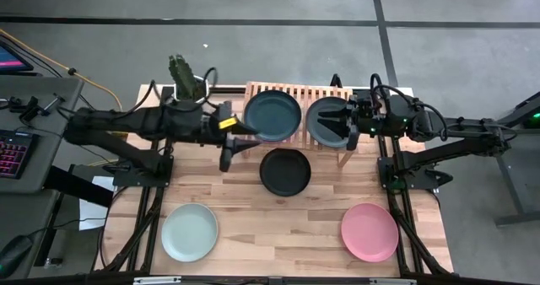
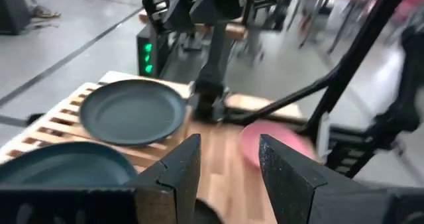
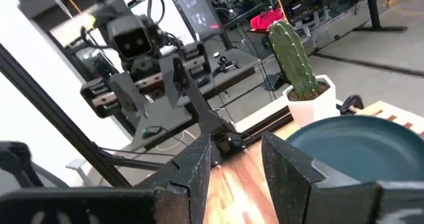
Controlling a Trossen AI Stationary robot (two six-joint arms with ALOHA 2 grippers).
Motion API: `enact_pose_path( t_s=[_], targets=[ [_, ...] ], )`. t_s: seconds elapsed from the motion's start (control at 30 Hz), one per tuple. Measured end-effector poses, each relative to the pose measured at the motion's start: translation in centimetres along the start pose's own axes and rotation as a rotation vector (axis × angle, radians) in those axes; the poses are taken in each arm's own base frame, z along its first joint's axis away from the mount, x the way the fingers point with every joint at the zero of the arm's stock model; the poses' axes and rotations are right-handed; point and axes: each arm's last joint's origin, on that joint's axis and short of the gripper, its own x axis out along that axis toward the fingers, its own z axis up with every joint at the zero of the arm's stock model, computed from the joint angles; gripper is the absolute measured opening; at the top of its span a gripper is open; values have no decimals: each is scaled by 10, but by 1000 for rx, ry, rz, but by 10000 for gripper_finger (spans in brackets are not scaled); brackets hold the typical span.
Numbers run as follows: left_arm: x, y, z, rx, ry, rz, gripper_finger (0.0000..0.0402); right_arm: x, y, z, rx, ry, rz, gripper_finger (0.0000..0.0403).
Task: Place and stack plates onto a shelf
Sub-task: Stack the light pink plate on top of the black plate on the shelf
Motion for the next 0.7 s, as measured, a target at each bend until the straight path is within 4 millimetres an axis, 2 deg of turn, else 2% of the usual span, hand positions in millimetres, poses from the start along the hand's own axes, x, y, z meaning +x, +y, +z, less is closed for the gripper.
enact_pose_path(
  t_s=[0.1,0.27,0.43,0.57,0.7],
  targets=[
    [-8,-1,-8,-52,-68,-37,141,0,1,1,35,-11,14,119],
    [-17,-1,-13,-98,-93,-55,141,0,7,4,103,21,166,119],
    [-19,-1,-13,-107,-98,-54,141,-2,18,-3,269,146,302,119],
    [-19,-1,-13,-107,-95,-53,141,-3,32,-25,392,356,333,119],
    [-18,0,-14,-106,-89,-51,140,-4,45,-63,467,647,234,119]
  ],
)
